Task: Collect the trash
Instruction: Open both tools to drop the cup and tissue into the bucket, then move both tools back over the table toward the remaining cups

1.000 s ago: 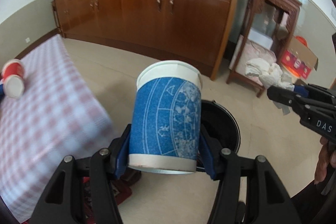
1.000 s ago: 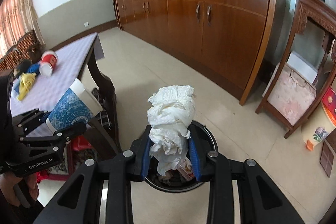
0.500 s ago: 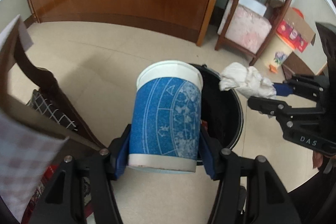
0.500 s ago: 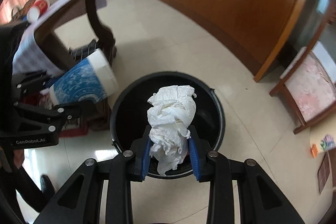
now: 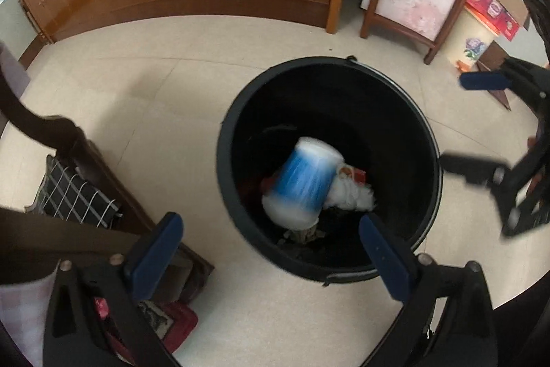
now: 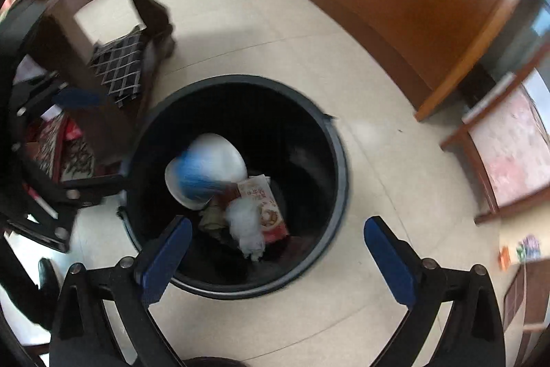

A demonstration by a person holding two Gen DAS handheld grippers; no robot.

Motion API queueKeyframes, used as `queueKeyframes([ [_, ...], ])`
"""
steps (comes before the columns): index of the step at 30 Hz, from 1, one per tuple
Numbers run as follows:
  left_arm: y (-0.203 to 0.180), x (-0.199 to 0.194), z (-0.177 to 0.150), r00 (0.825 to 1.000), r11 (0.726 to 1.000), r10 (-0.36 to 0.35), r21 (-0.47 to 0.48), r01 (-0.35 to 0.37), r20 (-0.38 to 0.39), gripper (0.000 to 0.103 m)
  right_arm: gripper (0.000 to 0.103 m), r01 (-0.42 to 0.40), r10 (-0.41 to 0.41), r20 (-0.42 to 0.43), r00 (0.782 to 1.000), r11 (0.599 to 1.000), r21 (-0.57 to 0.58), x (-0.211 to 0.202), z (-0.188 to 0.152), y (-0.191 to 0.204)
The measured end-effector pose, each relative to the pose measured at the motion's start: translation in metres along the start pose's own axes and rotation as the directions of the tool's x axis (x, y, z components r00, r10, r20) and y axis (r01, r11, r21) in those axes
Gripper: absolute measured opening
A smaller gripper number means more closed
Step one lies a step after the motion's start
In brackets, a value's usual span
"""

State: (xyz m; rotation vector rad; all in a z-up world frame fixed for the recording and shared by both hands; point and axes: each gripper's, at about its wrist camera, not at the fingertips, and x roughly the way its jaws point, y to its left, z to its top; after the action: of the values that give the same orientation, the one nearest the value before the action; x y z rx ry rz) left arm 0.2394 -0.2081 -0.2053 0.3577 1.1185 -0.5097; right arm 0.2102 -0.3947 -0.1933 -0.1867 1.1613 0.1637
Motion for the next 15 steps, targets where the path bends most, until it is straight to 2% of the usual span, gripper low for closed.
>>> queueKeyframes([
  [4,0.007,-0.019,-0.008,0.998,0.998,0.047,-0.047,-0.045,0.040,0.103,0.103,0.017,-0.020,0.026,0.999,0.994,0.104,-0.018,-0.005,-0.011],
  [9,0.008,-0.050,-0.015,0.991,0.992,0.090,-0.094,-0.081,0.102,0.103,0.103,0.064,-0.075,0.093,0.993,0.991,0.120,-0.049,-0.006,0.003],
  [15,0.016,-0.081,-0.019,0.987,0.988,0.105,-0.126,-0.089,0.121,0.103,0.103,0.047,-0.072,0.158,0.985,0.987,0.157,-0.087,-0.005,0.017],
])
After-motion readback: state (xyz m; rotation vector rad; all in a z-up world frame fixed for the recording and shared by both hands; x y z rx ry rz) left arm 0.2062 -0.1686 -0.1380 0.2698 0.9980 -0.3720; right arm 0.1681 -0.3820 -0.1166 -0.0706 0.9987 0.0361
